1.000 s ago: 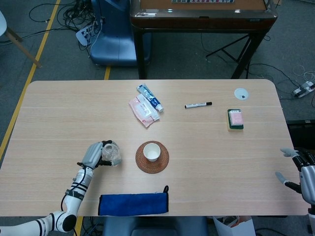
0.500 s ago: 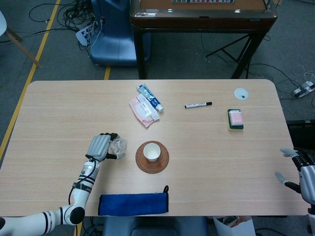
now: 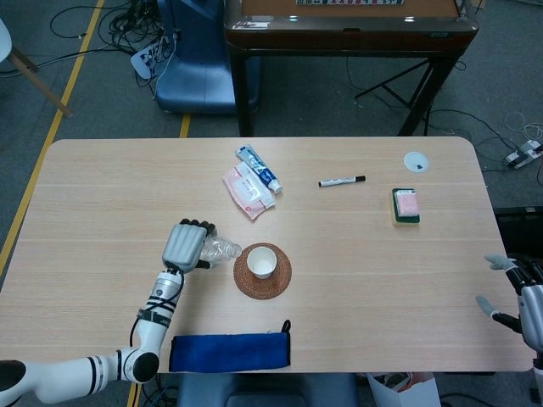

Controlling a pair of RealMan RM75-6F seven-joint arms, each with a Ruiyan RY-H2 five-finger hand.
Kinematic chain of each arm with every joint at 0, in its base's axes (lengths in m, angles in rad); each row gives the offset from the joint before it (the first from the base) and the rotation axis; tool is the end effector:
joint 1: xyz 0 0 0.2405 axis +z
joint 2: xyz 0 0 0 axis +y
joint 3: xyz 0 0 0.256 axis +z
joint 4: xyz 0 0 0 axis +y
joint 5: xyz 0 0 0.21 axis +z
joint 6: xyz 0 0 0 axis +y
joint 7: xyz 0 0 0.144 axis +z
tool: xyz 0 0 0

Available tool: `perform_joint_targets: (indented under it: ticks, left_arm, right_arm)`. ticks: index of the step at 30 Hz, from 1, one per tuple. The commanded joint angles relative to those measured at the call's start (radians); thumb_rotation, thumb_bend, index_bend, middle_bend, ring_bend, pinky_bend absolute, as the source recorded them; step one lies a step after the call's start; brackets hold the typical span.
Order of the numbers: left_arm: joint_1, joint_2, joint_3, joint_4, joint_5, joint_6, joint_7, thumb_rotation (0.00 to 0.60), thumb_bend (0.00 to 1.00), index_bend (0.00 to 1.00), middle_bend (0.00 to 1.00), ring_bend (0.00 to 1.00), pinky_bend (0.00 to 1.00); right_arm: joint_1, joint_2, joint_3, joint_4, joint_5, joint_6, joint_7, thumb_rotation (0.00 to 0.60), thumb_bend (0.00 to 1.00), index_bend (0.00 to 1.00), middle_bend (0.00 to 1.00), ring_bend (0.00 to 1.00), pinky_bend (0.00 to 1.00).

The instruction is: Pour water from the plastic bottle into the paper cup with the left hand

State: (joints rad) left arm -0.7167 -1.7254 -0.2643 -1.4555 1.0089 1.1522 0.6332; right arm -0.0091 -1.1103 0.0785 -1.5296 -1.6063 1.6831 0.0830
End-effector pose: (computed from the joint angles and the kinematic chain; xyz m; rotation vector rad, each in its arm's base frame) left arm -0.1250 0.3411 -0.0324 -1.6786 -0.8542 -0.9126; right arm -0.3143 -0.1549 0.1924 1.3066 -0.7408 1.0267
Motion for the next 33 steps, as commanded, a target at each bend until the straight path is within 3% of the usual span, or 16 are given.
perform_joint_targets:
  ticks: [1,12,21,33]
  left_arm:
    - [-0.016,-0.009,0.016,0.004,-0.007,0.016,0.055,0.6,0.12,0.71,0.77,0.39,0.32]
    - [-0.056,-0.039,0.03,0.025,-0.077,0.04,0.246,0.6,0.12,0.71,0.77,0.39,0.32]
    - [-0.093,-0.069,0.006,-0.011,-0.228,0.104,0.458,0.6,0.12,0.71,0.77,0.39,0.33]
    - [-0.147,-0.089,0.0,-0.039,-0.37,0.165,0.639,0.6,0.12,0.71,0.77,0.39,0.33]
  right_arm:
    - [-0.001,0.002,0.001,-0.001,0.0,0.002,0.005,0.6,0.08,0.31,0.42,0.26,0.41]
    - [-0.001,0.004,0.005,0.003,0.01,-0.001,0.014,0.6,0.08,0.31,0.42,0.26,0.41]
    - [-0.003,0.009,0.005,0.003,0.01,0.002,0.026,0.6,0.08,0.31,0.42,0.26,0.41]
    - [-0.001,0.01,0.007,0.004,0.016,-0.004,0.03,0.6,0.08,0.31,0.42,0.26,0.41]
